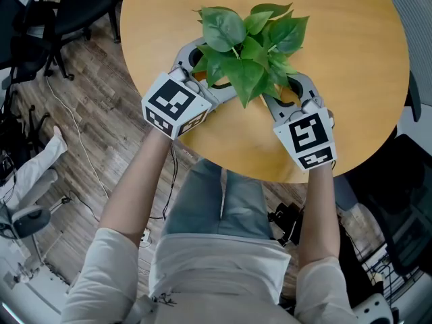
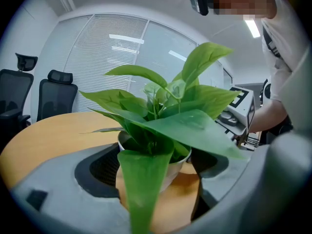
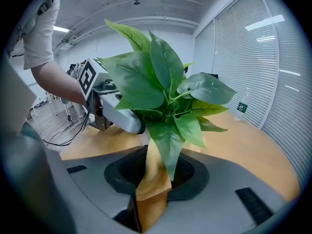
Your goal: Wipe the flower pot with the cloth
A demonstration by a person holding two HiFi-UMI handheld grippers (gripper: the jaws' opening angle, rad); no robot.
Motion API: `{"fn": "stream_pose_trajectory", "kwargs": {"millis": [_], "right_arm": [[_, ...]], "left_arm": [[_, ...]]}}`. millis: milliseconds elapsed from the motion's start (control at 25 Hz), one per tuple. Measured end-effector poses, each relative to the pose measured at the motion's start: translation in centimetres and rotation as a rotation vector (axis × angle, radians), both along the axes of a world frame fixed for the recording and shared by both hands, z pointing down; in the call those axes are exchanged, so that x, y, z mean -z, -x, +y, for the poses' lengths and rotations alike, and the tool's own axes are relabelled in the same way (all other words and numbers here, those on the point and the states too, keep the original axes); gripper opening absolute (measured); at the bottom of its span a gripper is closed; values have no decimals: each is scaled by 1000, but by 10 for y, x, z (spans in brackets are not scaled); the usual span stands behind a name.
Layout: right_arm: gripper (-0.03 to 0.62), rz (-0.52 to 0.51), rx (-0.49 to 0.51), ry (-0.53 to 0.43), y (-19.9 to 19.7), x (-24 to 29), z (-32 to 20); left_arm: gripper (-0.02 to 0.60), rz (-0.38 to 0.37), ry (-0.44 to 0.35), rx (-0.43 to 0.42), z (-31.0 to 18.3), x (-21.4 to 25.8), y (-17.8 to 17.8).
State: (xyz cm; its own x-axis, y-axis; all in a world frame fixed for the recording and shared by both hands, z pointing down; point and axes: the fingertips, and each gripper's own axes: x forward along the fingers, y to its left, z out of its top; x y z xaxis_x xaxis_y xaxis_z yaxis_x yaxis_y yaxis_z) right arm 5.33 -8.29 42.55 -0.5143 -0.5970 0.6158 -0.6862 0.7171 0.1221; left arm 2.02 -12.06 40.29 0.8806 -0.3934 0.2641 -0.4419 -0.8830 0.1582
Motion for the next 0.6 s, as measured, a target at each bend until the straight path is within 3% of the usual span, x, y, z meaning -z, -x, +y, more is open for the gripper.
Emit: {"fn": "stream_pose_trajectory", "kwargs": {"millis": [600], "right_arm": [[95,-30,14,20,17,-4,6]], "left_arm": [[465,-36,48,156,-7,-1,4]]}}
